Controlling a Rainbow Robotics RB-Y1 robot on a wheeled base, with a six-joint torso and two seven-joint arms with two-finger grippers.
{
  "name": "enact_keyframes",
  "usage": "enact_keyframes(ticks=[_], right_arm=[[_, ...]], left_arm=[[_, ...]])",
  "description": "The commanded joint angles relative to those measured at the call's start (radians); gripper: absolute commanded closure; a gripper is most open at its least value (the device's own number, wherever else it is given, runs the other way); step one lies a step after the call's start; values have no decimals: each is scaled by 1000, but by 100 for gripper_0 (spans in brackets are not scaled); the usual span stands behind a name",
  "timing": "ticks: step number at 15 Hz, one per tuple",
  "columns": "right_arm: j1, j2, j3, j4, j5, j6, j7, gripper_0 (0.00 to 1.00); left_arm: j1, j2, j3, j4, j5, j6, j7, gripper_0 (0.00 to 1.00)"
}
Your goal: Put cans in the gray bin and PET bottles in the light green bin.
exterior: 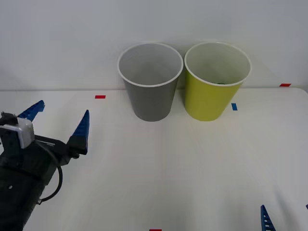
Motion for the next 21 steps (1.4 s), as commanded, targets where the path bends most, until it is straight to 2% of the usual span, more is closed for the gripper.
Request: enact_keyframes(ticks=[1, 3, 7, 10, 12, 15, 21], right_arm=[[0, 0, 0, 0, 0, 0, 0, 0], [0, 0, 0, 0, 0, 0, 0, 0], [0, 0, 0, 0, 0, 0, 0, 0], [0, 0, 0, 0, 0, 0, 0, 0], [0, 0, 0, 0, 0, 0, 0, 0], [0, 0, 0, 0, 0, 0, 0, 0], [0, 0, 0, 0, 0, 0, 0, 0]], left_arm=[[158, 25, -77, 150, -8, -309, -5, 0], [234, 65, -111, 196, -8, -428, -2, 0], [394, 139, -142, 200, -19, -499, -8, 0], [460, 146, -154, 203, -99, -502, -21, 0], [504, 146, -169, 204, -102, -502, -23, 0], [508, 139, -197, 295, -106, -590, -28, 0], [544, 120, -200, 298, -111, -591, -29, 0]])
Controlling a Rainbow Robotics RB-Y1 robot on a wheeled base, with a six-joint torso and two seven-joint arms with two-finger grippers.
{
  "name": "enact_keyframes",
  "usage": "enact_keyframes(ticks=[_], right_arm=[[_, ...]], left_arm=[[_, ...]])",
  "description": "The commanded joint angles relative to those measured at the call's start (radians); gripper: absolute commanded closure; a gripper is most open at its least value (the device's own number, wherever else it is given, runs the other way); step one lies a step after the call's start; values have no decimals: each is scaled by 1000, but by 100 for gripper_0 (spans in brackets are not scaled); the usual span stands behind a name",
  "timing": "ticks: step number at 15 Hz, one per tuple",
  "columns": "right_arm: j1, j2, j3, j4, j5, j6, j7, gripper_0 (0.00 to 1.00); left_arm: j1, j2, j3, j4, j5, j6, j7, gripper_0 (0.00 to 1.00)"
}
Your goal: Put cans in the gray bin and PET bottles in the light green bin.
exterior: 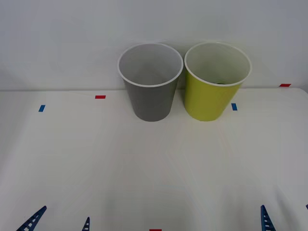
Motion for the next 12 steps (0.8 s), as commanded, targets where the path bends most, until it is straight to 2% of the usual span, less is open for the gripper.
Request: enact_keyframes(ticks=[1, 12], right_arm=[[0, 0, 0, 0, 0, 0, 0, 0], [0, 0, 0, 0, 0, 0, 0, 0]], left_arm=[[4, -3, -4, 0, -2, 0, -1, 0], [4, -3, -4, 0, -2, 0, -1, 0]])
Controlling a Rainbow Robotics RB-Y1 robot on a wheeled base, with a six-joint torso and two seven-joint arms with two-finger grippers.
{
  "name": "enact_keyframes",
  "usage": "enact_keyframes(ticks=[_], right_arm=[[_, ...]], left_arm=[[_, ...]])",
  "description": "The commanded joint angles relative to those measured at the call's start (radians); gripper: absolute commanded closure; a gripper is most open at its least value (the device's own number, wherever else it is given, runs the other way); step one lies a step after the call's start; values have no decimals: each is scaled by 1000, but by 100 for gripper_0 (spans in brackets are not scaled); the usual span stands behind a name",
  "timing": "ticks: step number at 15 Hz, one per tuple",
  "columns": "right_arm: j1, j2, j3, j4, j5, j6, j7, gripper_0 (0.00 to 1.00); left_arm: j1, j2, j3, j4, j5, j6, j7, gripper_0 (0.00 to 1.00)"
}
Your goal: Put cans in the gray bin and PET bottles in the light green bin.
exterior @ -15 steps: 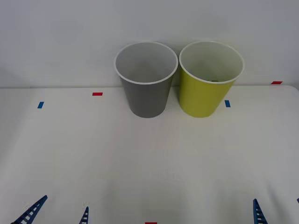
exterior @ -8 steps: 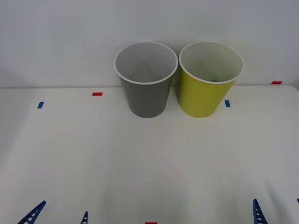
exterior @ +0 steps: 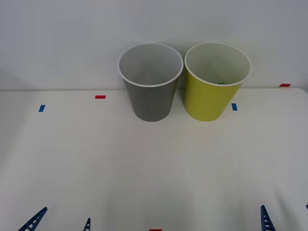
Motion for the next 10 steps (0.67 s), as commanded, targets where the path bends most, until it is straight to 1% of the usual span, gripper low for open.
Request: enact_keyframes(ticks=[1, 10], right_arm=[[0, 0, 0, 0, 0, 0, 0, 0], [0, 0, 0, 0, 0, 0, 0, 0]], left_arm=[[0, 0, 0, 0, 0, 0, 0, 0], [0, 0, 0, 0, 0, 0, 0, 0]])
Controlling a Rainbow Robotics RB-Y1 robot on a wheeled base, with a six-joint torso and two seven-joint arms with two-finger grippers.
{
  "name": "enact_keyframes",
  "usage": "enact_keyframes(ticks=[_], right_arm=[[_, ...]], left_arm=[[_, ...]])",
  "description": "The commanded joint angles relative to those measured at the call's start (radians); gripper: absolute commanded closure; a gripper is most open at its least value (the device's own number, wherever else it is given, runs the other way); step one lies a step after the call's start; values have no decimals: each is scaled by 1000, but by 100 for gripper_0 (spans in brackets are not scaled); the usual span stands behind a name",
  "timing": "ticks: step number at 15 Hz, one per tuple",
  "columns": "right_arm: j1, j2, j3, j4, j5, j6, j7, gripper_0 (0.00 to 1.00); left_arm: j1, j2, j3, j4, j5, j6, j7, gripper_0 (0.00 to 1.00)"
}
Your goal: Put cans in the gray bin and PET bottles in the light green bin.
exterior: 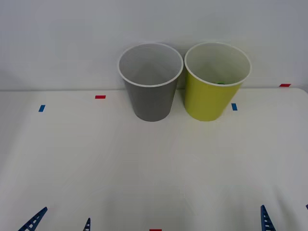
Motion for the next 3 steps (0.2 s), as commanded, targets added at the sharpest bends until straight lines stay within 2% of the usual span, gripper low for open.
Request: enact_keyframes(ticks=[1, 3], right_arm=[[0, 0, 0, 0, 0, 0, 0, 0], [0, 0, 0, 0, 0, 0, 0, 0]], left_arm=[[0, 0, 0, 0, 0, 0, 0, 0], [0, 0, 0, 0, 0, 0, 0, 0]])
